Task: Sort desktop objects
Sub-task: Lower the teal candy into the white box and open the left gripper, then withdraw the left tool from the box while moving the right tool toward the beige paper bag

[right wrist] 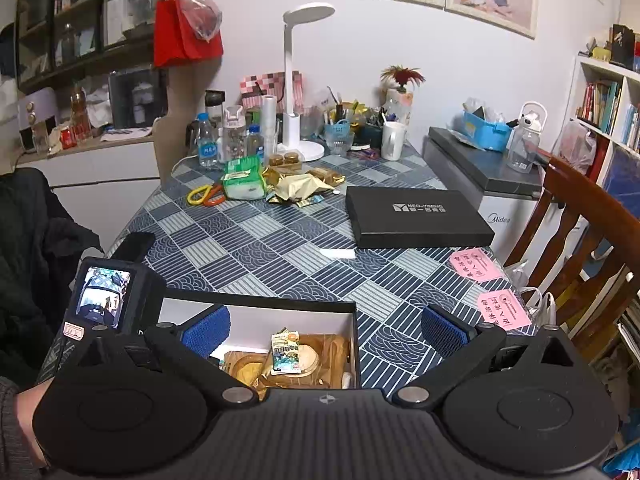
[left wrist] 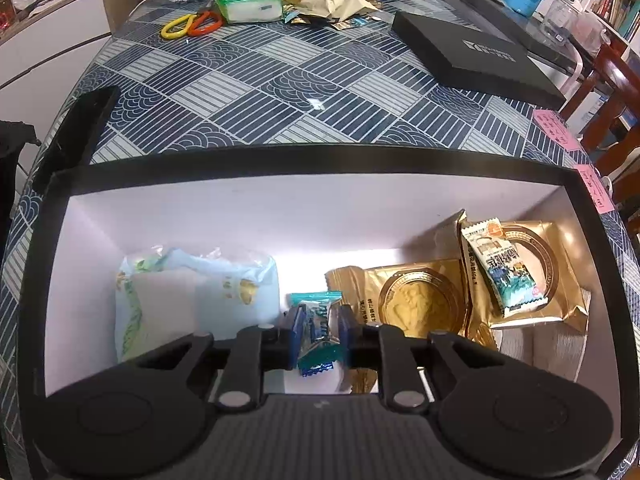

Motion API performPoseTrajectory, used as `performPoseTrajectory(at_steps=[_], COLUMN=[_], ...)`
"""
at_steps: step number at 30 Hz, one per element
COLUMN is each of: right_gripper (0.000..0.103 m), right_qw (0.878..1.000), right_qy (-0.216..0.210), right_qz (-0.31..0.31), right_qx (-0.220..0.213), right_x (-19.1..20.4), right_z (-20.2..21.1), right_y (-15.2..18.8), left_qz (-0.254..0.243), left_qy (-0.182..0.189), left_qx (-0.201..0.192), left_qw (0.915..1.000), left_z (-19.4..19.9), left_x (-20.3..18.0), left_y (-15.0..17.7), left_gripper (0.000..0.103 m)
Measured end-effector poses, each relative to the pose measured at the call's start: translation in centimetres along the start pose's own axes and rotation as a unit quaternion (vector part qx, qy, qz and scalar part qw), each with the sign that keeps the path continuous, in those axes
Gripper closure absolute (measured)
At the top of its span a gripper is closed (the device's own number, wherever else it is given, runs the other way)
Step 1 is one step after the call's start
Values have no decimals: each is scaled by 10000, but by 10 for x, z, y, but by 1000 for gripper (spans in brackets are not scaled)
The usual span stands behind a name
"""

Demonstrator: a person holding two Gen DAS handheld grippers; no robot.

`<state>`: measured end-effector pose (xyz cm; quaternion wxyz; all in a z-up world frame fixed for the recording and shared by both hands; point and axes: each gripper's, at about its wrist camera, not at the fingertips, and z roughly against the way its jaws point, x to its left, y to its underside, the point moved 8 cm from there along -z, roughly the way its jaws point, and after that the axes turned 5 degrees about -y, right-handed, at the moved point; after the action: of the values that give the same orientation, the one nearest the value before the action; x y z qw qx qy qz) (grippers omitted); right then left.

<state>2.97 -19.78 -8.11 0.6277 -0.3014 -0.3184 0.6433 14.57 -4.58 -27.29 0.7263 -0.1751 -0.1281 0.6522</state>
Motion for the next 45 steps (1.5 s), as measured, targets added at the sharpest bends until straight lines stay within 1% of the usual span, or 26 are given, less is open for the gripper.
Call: performPoseTrajectory(at_steps=[2,3,5,6,7,8,10,11,16,19,22,25,28,31,35,41,45], right_gripper=[0,0,0,0,0,0,0,0,0,0,0,0,0,0,0,0,0], right_qw=[10000,10000,10000,10000,10000,10000,10000,9999,9998,9997,9996,9992,9988,9983,9982,9992,9998], right_qy=[0,0,11,26,37,46,73,91,168,223,268,299,346,405,348,77,6], right_qz=[7,8,7,4,4,6,-25,-51,-110,-66,-76,-122,-176,-260,-367,-280,-70], right_qx=[6,7,6,5,1,-4,3,16,59,64,91,233,314,332,332,284,163], right_x=[0,0,2,5,4,2,-1,-3,-10,-13,-19,-27,-37,-48,-55,-48,-38], right_z=[-1,-1,-1,-1,-1,-1,-2,-2,-6,-9,-15,-28,-43,-60,-83,-117,-138], right_y=[0,0,0,1,2,2,2,3,5,5,7,13,14,8,-5,-34,-63], left_qz=[26,48,67,90,133,195,331,394,771,793,772,955,1059,1140,1211,1066,1165], left_qy=[15,38,82,106,134,135,9,-67,-278,-295,-163,36,193,143,71,-114,-198], left_qx=[-16,-26,-46,-78,-131,-213,-466,-597,-1039,-1176,-1271,-1217,-1270,-1229,-1073,-979,-976], left_qw=[10000,10000,9999,9999,9997,9995,9984,9974,9912,9894,9887,9880,9861,9857,9868,9894,9882], left_z=[1,3,9,15,22,31,53,64,126,164,202,236,263,276,279,278,277], left_x=[0,0,-1,-1,-1,0,4,6,17,15,7,-2,-9,-12,-12,-16,-9], left_y=[-1,-1,-3,-5,-7,-9,-18,-23,-54,-71,-85,-96,-104,-107,-107,-104,-106], left_gripper=[65,61,46,41,32,25,23,20,20,20,19,19,19,18,18,18,18])
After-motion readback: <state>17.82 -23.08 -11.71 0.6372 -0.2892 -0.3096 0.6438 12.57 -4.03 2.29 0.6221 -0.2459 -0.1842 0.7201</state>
